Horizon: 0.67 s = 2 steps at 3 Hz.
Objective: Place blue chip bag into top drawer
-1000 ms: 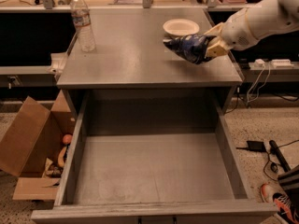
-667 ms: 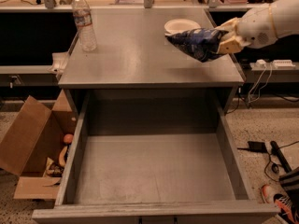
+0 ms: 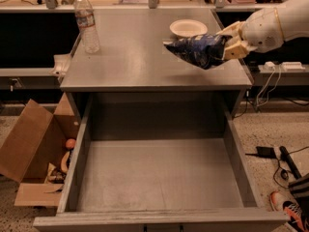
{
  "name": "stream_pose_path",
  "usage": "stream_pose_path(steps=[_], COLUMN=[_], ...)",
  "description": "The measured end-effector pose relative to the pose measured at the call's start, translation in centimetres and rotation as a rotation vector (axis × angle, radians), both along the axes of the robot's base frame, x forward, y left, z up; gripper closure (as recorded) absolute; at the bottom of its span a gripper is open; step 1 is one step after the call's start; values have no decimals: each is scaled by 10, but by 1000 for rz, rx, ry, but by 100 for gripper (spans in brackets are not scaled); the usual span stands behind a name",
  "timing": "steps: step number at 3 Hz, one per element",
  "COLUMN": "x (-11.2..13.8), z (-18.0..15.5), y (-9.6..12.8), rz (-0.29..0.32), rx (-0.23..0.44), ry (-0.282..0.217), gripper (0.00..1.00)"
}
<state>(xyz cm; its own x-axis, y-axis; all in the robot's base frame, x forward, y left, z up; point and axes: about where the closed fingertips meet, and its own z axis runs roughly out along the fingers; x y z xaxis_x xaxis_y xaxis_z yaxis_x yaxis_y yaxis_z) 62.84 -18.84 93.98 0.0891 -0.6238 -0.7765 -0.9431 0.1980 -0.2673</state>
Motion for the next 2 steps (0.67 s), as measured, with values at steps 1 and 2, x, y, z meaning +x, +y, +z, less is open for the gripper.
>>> stream_pose_path(steps=[1, 2], x=[-46, -98], z=[-22, -65], y=[12, 20], rz=[171, 307], rx=[-58, -115], ry=[32, 101], gripper=[100, 100])
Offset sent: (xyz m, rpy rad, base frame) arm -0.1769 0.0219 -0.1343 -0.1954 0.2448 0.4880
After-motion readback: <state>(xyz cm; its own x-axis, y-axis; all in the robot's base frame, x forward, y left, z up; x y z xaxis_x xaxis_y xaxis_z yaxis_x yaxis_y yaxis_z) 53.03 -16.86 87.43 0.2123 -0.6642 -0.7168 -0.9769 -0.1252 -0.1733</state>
